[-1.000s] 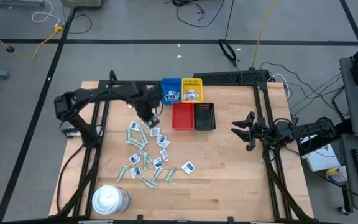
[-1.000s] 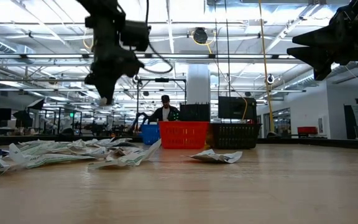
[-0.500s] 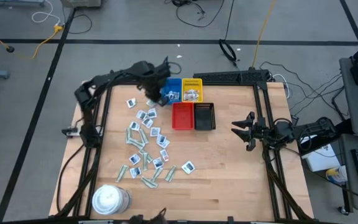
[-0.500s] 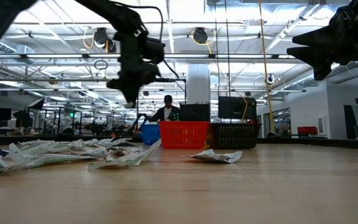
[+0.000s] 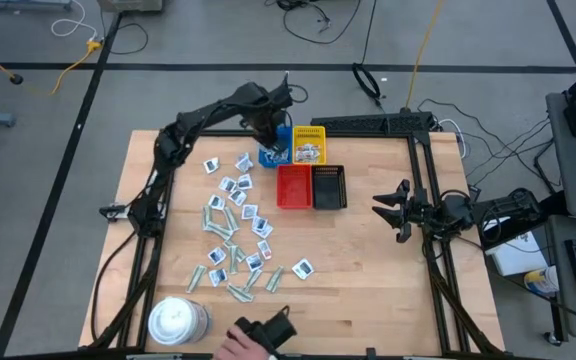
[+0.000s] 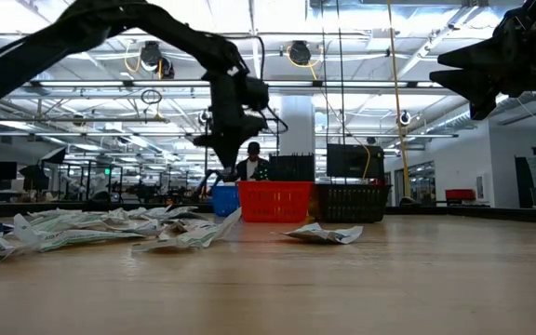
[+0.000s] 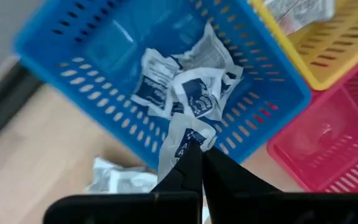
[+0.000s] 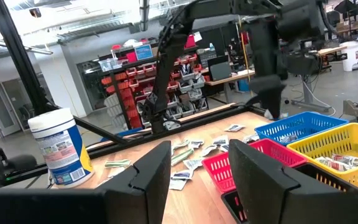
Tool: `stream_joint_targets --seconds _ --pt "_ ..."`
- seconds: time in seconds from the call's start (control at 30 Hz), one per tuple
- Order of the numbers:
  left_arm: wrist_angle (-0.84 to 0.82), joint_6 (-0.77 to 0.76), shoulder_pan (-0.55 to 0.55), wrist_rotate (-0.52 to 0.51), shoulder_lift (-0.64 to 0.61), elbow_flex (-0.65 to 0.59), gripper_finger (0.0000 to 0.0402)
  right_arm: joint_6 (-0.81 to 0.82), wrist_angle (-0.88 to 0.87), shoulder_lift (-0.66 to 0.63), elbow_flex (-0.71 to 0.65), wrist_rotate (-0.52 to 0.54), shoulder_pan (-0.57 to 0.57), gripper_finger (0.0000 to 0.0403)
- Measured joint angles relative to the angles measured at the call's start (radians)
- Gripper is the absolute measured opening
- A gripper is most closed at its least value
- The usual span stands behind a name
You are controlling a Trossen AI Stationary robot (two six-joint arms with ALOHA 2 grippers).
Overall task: Pick & Place First Aid Supplies
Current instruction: Put the alcohol pad into the blue bin
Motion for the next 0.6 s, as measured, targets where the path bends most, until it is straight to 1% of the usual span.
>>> stream_joint_targets --seconds 0.2,0.33,0.47,0.6 --pt "0.034 0.011 -0.009 0.000 0.066 0.000 0.0003 0.000 0.000 0.000 0.000 0.000 0.000 0.0155" --pt "0.039 0.027 -0.011 -0.011 0.067 0.000 0.0024 0.000 0.000 0.000 0.000 0.000 0.000 0.0155" --pt "0.041 0.081 -0.011 0.009 0.067 0.000 0.0071 0.000 0.000 0.000 0.000 0.000 0.000 0.0155" --pt "0.042 0.085 -0.011 0.007 0.067 0.000 0.0136 0.000 0.000 0.000 0.000 0.000 0.000 0.0155"
